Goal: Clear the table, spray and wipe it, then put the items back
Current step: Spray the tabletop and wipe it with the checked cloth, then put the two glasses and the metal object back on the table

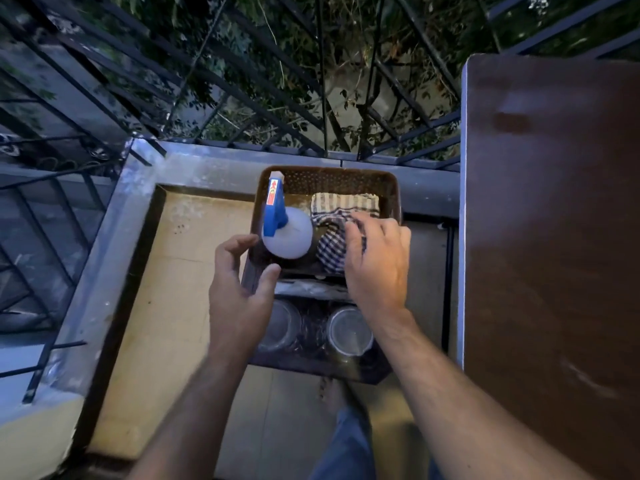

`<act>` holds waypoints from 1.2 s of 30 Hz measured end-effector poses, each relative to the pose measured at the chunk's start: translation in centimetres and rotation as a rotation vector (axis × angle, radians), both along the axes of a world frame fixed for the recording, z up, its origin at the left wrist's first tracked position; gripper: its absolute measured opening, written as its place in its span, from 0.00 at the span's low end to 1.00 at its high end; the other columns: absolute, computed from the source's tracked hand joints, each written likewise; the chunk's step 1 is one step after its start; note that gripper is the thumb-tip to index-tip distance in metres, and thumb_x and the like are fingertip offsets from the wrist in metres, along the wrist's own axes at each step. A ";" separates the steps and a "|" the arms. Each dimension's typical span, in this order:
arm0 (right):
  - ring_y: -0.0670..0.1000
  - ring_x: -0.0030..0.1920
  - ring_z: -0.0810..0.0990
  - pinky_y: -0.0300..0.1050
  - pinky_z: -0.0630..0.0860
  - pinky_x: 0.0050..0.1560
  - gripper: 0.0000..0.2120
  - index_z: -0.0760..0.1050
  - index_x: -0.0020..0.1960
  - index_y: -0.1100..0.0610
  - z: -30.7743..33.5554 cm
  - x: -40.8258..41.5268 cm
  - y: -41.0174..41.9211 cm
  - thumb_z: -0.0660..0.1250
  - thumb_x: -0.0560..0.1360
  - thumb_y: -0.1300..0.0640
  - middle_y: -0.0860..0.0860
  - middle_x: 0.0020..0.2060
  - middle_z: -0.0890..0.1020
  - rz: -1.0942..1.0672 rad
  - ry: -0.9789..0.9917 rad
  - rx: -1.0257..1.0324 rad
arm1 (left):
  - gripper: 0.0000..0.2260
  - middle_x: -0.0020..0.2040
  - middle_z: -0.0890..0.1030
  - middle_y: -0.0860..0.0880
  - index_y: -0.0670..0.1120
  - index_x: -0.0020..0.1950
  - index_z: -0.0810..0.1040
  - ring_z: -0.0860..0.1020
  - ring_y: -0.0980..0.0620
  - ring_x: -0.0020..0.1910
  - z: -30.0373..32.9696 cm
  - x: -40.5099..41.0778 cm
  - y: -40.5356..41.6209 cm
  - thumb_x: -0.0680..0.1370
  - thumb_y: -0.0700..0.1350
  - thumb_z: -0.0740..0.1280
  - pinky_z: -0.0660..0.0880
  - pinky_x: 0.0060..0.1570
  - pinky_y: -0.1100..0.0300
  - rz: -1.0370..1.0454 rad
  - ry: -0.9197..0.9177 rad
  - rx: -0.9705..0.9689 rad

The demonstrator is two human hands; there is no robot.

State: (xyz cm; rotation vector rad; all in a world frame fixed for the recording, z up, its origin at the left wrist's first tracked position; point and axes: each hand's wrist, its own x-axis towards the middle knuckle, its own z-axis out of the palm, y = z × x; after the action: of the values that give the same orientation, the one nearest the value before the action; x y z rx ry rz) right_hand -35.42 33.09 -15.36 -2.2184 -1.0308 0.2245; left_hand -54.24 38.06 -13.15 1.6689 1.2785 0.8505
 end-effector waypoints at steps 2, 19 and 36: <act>0.52 0.49 0.70 0.53 0.72 0.53 0.20 0.79 0.61 0.53 -0.1 -0.6 -1.8 0.55 0.83 0.43 0.52 0.47 0.77 -0.061 0.022 0.061 | 0.21 0.62 0.78 0.56 0.50 0.66 0.73 0.75 0.58 0.67 0.4 -0.9 -1.4 0.76 0.40 0.74 0.70 0.69 0.61 -0.013 0.069 -0.020; 0.47 0.58 0.77 0.45 0.75 0.60 0.30 0.74 0.64 0.55 -4.1 -7.4 -9.6 0.60 0.75 0.32 0.48 0.57 0.78 -0.269 0.509 0.112 | 0.40 0.66 0.75 0.49 0.47 0.71 0.70 0.75 0.53 0.67 -5.9 -4.8 -5.9 0.64 0.52 0.84 0.72 0.71 0.49 0.077 0.196 -0.133; 0.39 0.72 0.66 0.37 0.64 0.71 0.52 0.59 0.75 0.37 -7.5 -7.9 -12.1 0.77 0.54 0.33 0.36 0.72 0.69 -0.174 0.575 -0.062 | 0.49 0.70 0.77 0.55 0.59 0.74 0.69 0.76 0.59 0.68 -10.0 -3.8 -8.1 0.56 0.57 0.86 0.73 0.69 0.63 0.252 0.121 -0.244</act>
State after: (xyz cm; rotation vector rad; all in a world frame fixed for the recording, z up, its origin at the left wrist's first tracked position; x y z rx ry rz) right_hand -43.34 20.99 -22.89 -2.0907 -0.5190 0.7700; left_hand -58.08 29.98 -23.15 1.4028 1.6324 0.7133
